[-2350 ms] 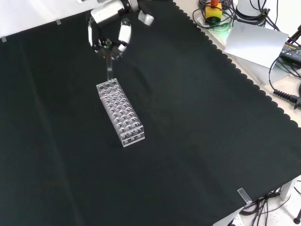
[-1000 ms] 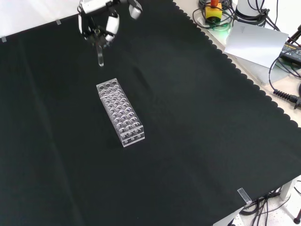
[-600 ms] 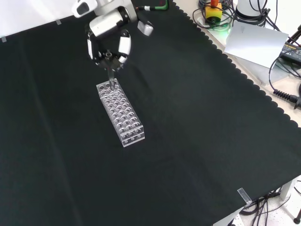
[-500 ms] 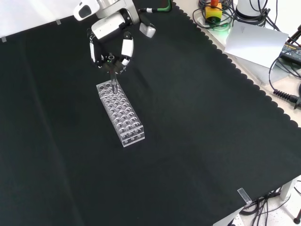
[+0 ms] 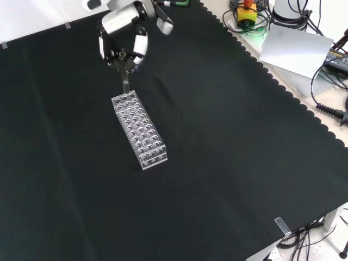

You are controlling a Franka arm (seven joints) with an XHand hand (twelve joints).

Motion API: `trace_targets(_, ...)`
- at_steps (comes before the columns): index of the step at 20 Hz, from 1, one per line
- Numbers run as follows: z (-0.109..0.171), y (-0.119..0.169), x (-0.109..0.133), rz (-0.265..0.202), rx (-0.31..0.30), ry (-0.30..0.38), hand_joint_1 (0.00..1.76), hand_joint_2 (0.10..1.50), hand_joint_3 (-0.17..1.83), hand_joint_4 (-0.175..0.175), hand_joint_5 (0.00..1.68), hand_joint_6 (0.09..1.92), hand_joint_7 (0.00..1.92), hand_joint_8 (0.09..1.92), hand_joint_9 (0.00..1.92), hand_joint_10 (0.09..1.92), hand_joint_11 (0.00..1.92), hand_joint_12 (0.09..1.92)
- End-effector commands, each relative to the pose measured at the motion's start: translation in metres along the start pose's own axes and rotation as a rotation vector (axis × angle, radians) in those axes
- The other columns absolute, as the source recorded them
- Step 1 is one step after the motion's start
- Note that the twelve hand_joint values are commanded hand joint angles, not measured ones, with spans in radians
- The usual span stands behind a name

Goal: Shake the test tube.

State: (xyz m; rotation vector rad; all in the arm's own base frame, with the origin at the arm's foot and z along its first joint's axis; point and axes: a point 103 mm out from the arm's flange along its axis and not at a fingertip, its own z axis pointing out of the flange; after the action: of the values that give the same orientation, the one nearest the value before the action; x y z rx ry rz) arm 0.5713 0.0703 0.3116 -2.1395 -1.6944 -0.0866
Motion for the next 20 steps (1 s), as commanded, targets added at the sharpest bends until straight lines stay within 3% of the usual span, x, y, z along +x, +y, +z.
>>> trace_targets(1,-0.029,0.002,-0.079,0.135,-0.062,-0.077,1.22,0.70,0.60,-0.175,1.25,0.68,1.61,0.72,1.52,0.69,1.13,1.02)
trace_targets(6,-0.050,0.003,-0.119,0.217,-0.100,-0.113,1.22,0.70,0.60,-0.175,1.25,0.68,1.61,0.72,1.52,0.69,1.13,1.02)
trace_targets(10,-0.056,0.003,-0.126,0.224,-0.108,-0.109,1.22,0.70,0.60,-0.175,1.25,0.68,1.61,0.72,1.52,0.69,1.13,1.02)
trace_targets(15,-0.044,0.005,-0.097,0.177,-0.089,-0.085,1.22,0.70,0.60,-0.175,1.25,0.68,1.61,0.72,1.52,0.69,1.13,1.02)
trace_targets(20,-0.021,0.006,-0.040,0.092,-0.050,-0.040,1.22,0.70,0.60,-0.175,1.25,0.68,1.61,0.72,1.52,0.69,1.13,1.02)
